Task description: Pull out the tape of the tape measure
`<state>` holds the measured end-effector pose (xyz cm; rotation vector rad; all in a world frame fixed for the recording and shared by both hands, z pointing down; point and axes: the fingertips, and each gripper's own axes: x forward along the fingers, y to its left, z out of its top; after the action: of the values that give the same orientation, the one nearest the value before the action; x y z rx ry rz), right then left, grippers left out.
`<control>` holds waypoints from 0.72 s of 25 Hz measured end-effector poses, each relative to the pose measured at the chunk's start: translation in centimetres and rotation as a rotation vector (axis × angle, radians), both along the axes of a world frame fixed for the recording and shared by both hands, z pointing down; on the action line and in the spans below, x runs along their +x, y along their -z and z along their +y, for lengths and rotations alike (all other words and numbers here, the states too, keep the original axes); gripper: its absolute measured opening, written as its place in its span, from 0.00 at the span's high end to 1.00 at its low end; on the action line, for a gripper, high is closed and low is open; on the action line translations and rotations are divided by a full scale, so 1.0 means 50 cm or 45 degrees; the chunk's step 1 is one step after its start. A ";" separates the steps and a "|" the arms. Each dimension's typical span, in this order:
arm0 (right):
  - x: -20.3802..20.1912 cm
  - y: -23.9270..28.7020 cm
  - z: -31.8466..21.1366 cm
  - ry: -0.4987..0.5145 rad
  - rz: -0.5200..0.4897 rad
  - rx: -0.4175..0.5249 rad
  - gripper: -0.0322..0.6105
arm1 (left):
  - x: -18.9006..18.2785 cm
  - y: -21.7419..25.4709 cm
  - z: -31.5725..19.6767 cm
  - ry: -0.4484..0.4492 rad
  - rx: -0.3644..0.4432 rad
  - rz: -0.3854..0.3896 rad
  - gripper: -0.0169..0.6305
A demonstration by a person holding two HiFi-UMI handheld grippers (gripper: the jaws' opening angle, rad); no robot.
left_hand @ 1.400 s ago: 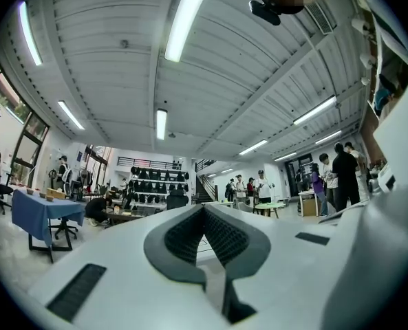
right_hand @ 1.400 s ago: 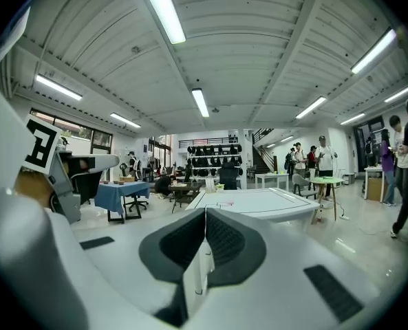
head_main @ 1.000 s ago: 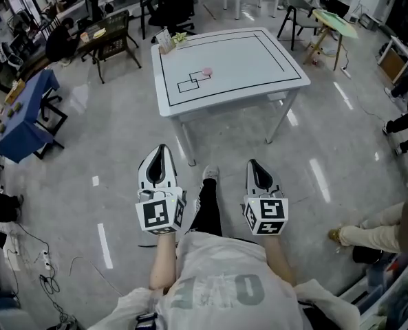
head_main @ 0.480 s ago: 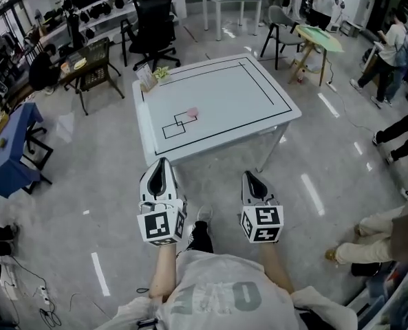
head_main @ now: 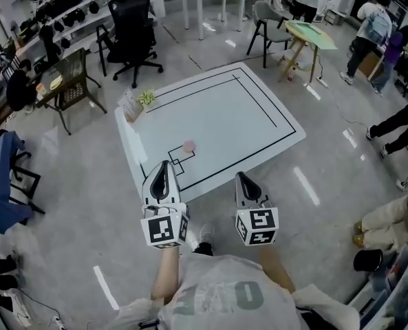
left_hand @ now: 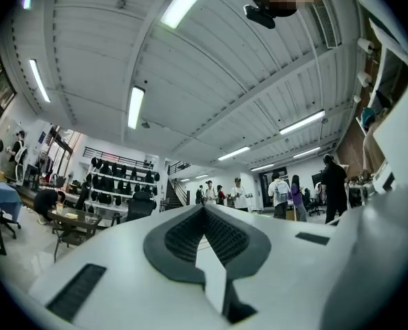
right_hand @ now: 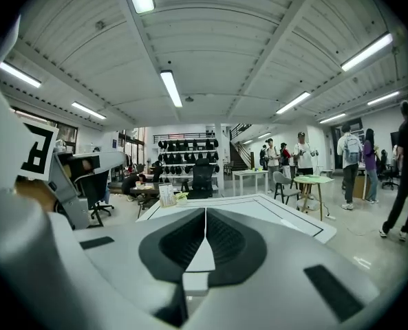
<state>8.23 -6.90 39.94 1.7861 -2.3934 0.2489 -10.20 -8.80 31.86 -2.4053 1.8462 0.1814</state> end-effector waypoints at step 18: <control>-0.110 0.002 -0.245 -0.029 -0.004 0.010 0.90 | -0.068 -0.027 -0.219 -0.046 -0.035 0.025 0.93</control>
<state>2.71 -19.14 39.84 1.8186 -2.3807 0.2456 -13.58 -19.74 33.20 -2.4651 1.8258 0.1842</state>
